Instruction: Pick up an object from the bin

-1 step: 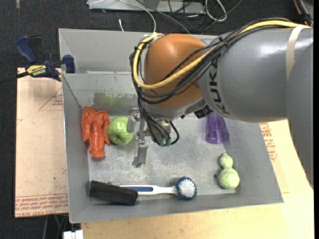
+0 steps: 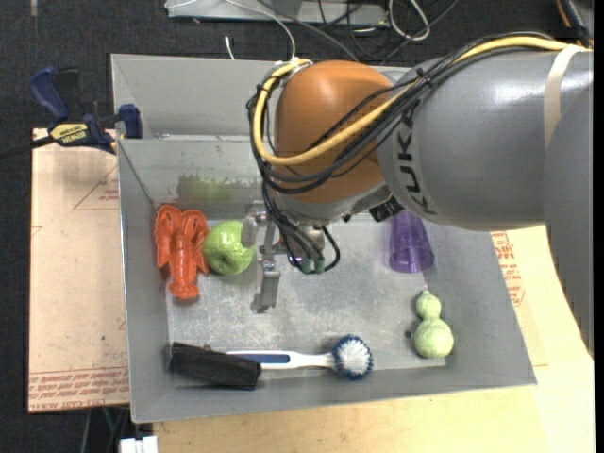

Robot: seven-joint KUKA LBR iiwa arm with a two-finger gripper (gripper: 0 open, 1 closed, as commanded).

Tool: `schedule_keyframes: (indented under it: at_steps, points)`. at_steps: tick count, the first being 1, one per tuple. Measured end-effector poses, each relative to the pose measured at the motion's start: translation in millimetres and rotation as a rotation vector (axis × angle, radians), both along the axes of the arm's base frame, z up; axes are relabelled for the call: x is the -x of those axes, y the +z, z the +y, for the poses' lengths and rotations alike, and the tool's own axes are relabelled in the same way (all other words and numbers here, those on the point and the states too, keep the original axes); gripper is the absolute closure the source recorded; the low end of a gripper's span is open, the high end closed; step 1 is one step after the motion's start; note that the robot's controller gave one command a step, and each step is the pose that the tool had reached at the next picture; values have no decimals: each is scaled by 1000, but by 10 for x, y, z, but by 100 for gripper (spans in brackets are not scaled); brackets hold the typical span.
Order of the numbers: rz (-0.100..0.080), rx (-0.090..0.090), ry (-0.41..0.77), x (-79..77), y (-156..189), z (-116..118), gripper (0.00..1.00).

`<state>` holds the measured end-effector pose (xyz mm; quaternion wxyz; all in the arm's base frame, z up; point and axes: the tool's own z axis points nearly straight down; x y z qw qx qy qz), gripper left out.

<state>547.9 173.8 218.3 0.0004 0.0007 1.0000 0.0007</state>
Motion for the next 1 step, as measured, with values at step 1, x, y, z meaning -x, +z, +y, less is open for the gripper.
schedule_keyframes:
  at_steps: [1]
  points:
    - [-38, -15, -186, -679, -1217, -87, 0]
